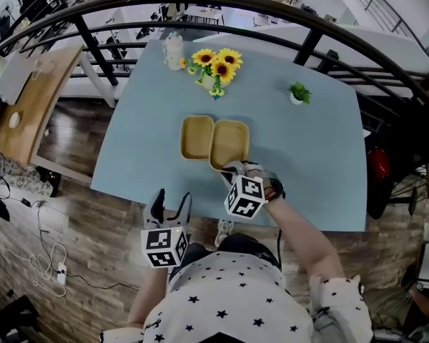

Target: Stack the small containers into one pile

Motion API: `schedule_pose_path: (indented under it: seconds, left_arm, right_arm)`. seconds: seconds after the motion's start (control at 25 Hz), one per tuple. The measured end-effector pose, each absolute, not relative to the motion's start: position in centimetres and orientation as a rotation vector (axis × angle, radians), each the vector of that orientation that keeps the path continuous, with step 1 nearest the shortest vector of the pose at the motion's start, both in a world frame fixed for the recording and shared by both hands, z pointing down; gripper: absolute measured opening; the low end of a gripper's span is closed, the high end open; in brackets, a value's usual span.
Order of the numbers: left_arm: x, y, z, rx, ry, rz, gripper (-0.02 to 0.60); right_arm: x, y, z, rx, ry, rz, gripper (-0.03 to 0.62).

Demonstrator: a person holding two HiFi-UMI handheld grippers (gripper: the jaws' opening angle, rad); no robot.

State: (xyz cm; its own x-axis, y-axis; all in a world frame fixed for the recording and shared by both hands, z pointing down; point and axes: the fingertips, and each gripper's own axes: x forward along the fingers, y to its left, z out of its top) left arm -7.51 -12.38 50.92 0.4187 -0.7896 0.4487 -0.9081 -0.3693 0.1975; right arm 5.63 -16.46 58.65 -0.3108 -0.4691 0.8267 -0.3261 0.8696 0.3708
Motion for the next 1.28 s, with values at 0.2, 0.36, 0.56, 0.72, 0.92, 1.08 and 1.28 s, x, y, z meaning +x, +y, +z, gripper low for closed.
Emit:
schedule_pose_path:
  seconds: [0.2, 0.36, 0.56, 0.72, 0.92, 1.08, 1.28]
  left_arm:
    - [-8.4, -12.6, 50.9, 2.241, -1.476, 0.382, 0.285]
    - [-9.3, -12.6, 51.0, 2.218, -1.5, 0.38, 0.285]
    - [-10.4, -12.4, 50.9, 2.184, -1.538, 0.376, 0.285]
    - [-11.2, -12.1, 51.0, 2.158, -1.562, 0.377, 0.285]
    - [-12.2, -11.8, 51.2, 2.125, -1.586, 0.38, 0.285]
    - [-13.0, -11.6, 51.4, 2.102, -1.602, 0.381, 0.285]
    - [-13.5, -11.2, 51.3, 2.08, -1.621, 0.382, 0.285]
  right_arm:
    - [4.4, -17.8, 58.0, 0.566, -1.934, -0.192, 0.028]
    - [3.1, -18.6, 58.1, 0.55, -1.947, -0.199, 0.028]
    - [1.7, -19.6, 58.1, 0.525, -1.961, -0.208, 0.028]
    - [0.7, -20.3, 58.1, 0.504, -1.968, -0.22, 0.028]
    - [-0.6, -21.0, 58.4, 0.475, -1.977, -0.226, 0.028]
    - [-1.7, -21.7, 58.7, 0.459, -1.981, -0.232, 0.028]
    - [-2.5, -22.0, 58.4, 0.444, -1.987, -0.246, 0.028]
